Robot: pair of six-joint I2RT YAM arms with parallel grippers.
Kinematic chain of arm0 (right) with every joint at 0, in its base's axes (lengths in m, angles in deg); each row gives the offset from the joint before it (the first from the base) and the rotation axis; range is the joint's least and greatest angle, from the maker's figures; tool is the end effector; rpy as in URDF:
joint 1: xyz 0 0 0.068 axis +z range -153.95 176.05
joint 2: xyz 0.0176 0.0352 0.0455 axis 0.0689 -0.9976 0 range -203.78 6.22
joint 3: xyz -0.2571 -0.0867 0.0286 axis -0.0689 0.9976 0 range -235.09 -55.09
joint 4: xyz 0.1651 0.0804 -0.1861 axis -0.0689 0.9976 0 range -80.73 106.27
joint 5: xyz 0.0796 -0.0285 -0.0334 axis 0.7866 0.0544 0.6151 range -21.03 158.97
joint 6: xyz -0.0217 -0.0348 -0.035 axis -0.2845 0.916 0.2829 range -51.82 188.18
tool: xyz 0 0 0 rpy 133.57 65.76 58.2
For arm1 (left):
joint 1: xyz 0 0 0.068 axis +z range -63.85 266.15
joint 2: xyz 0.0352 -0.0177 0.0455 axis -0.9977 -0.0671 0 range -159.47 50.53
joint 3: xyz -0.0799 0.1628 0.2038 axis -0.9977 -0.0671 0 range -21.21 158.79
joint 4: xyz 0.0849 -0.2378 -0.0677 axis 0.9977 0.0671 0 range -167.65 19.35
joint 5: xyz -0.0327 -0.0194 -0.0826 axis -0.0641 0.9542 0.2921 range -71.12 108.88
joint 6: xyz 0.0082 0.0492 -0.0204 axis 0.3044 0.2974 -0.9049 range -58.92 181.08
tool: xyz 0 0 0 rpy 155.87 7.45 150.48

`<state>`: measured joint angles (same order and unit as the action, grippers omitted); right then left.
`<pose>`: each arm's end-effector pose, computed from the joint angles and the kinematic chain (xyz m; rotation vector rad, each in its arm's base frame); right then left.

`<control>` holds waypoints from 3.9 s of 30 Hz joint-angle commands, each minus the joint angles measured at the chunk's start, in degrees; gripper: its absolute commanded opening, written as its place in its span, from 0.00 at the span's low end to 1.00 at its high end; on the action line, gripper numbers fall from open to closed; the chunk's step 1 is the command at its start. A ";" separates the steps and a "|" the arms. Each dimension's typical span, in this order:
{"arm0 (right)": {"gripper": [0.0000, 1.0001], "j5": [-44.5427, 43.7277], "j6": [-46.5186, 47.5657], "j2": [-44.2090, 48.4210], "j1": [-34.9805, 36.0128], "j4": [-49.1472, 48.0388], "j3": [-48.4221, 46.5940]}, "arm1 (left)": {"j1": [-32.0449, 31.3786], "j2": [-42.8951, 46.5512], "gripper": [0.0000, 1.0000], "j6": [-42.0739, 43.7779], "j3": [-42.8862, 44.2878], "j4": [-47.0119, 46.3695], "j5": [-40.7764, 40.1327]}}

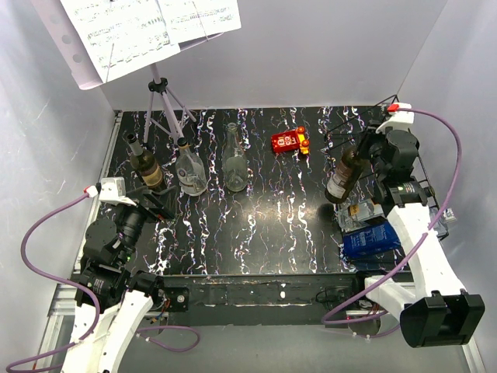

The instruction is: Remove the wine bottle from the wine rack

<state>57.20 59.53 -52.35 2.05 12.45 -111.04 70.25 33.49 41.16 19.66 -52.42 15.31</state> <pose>0.2375 0.0177 0.3765 0.1932 1.6589 0.0215 0.0746 -0.0190 0.3421 -0.1054 1.6091 -0.4356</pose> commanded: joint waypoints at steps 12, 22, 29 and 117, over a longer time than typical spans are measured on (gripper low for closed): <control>0.01 28.20 7.15 5.30 15.52 -26.46 7.24 | -0.10 0.25 0.98 0.76 -0.17 -0.27 0.15; 0.01 35.67 4.07 -1.28 26.24 -43.08 10.51 | -0.18 0.25 0.98 0.76 -0.17 -0.27 -0.03; 0.01 34.27 6.18 -9.01 33.98 -46.77 5.94 | -0.18 0.51 0.98 0.76 -0.08 -0.10 -0.73; 0.95 -44.22 -79.70 -23.52 55.54 85.33 -32.81 | -1.41 -8.81 0.98 4.36 3.10 -0.09 29.78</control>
<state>22.75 10.40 -73.96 61.08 58.31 -136.78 69.07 23.79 43.36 26.80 -49.62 41.39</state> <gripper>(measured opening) 0.955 0.981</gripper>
